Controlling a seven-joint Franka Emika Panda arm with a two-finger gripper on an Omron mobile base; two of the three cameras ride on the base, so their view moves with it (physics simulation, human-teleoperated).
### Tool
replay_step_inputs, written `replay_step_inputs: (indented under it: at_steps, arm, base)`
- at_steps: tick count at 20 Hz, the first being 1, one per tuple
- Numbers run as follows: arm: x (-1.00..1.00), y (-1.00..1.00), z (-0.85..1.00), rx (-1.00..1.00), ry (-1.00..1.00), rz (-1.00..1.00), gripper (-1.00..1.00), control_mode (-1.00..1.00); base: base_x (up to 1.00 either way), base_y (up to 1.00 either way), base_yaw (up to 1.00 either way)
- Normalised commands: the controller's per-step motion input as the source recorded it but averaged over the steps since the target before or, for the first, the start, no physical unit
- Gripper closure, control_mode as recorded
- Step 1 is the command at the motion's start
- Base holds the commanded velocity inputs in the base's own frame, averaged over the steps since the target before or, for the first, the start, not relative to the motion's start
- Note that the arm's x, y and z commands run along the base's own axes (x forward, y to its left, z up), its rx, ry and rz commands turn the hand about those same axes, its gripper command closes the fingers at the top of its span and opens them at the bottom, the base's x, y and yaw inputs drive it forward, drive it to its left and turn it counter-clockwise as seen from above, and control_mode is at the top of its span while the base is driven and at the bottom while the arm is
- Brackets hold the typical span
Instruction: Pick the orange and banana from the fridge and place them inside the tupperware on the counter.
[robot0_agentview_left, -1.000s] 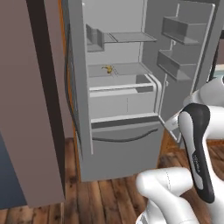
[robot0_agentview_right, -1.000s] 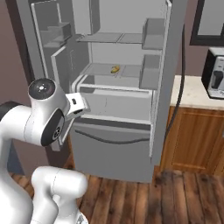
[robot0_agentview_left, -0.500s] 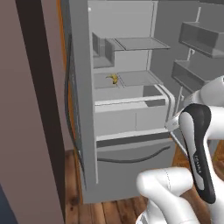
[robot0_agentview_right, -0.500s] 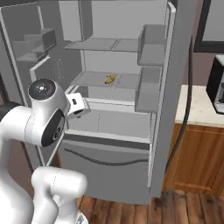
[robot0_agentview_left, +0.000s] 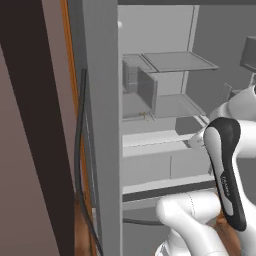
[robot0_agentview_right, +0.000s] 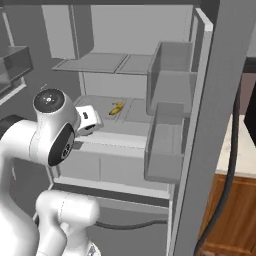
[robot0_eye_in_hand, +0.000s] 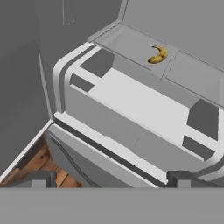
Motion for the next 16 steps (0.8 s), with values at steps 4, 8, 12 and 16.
replay_step_inputs:
  at_steps: [4, 8, 12, 16]
  arm:
    - [0.0, 0.0, 0.0, 0.0, 0.0, 0.0, -1.0, 1.0]
    - [0.0, 0.0, 0.0, 0.0, 0.0, 0.0, -1.0, 1.0]
    - [0.38, 0.01, -0.31, 0.0, 0.0, -0.02, -1.0, -1.0]
    - [0.21, 0.01, -0.28, 0.0, 0.0, -0.13, -1.0, -1.0]
  base:
    - [0.55, 0.0, 0.0]
    - [0.52, 0.0, 0.0]
    - [0.0, 0.0, 0.0]
    - [0.0, 0.0, 0.0]
